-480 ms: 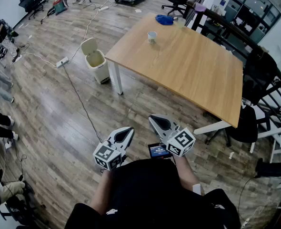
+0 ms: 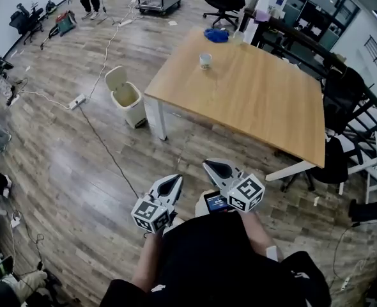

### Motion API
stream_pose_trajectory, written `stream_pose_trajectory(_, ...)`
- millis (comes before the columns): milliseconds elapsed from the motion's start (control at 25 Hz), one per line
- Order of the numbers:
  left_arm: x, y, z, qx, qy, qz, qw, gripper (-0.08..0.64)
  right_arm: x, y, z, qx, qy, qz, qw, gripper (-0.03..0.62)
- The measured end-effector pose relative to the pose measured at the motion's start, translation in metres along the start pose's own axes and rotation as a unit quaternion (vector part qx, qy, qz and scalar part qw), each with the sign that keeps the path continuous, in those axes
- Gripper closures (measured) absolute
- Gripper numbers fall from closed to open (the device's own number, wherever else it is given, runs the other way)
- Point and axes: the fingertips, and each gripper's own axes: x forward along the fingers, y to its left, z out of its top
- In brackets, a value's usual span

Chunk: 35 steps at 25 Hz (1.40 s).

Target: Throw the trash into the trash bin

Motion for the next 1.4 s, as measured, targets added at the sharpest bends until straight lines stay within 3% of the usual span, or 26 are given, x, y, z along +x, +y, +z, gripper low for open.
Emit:
stream_pose_trajectory(200,0.01,0.048,0.018,-0.005,-0.006,0.026,0.9996,0.554,0.039,-0.033,0.012,0.003,-0.005,-0.013,1.0,0.594)
stream_pose_trajectory(360,0.041,0.096,0.036,-0.007,0.012,0.043,0.999,0.554,0.084,-0.072,0.019,0.015,-0.012,-0.009,1.0,0.594)
stream_pose_trajectory(720,0.189,0.209,0.108,0.002,0.002,0.053,0.9986,0.554,0.18,-0.24,0.07,-0.011,-0.014,0.002,1.0,0.594)
stream_pose_trajectory(1080,0.32,0.232,0.145,0.011,0.041,0.009,0.999,0.554,0.207,-0.374,0.07,0.038,0.002,-0.019,0.999,0.594)
stream_pose_trajectory(1400,0.332,0.271,0.137,0.004,0.07,0.026,0.9972,0.554,0.243,-0.409,0.065,0.052,-0.015,-0.017,0.998,0.594)
